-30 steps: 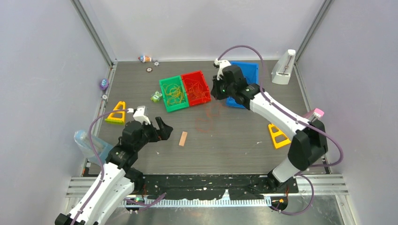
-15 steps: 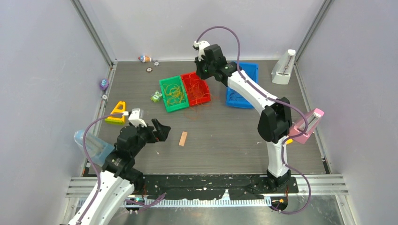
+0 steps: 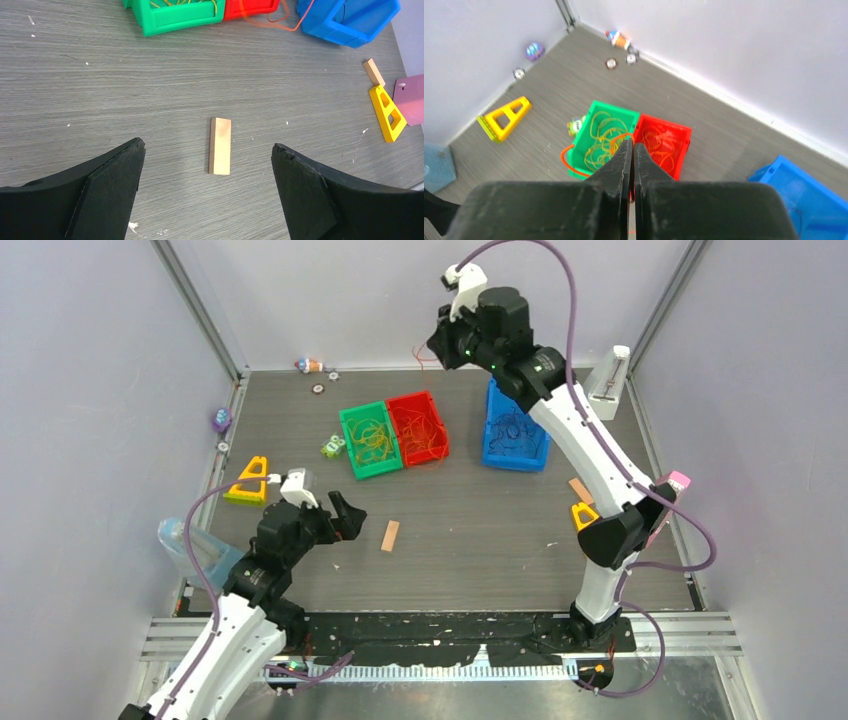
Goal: Untangle the cables
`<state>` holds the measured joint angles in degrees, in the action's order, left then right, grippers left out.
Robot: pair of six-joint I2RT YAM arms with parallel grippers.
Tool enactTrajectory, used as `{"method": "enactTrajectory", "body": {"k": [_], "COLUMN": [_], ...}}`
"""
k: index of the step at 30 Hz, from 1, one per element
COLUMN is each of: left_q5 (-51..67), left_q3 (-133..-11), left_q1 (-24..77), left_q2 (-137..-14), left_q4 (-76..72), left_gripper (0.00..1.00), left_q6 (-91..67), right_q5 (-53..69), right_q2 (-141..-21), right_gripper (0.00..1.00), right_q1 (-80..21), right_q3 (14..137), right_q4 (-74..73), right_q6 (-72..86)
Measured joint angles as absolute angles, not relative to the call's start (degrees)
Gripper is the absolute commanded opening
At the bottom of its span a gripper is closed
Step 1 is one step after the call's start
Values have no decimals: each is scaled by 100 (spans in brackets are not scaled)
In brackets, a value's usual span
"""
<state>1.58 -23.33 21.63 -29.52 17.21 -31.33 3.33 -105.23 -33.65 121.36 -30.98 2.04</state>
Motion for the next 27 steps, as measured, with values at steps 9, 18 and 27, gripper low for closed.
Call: {"method": "enactTrajectory", "body": {"k": [9, 18, 27], "left_q5": [176, 217, 263], "left_q3": [-2333, -2333, -2333], "left_q1": [2163, 2163, 2163], "left_q2": [-3037, -3164, -3378], "left_q4": [1649, 1649, 1647], "left_gripper": [98, 98, 98], "left_q6": [-3135, -3135, -3133], "right_q5": [283, 292, 30], "right_q2": [-10510, -11203, -11618], "right_gripper": [5, 5, 5], "right_q1": [-3369, -3275, -3072], "right_q3": [13441, 13659, 12339], "right_q4": [-3271, -3159, -2989], "right_q6": [204, 248, 561]}}
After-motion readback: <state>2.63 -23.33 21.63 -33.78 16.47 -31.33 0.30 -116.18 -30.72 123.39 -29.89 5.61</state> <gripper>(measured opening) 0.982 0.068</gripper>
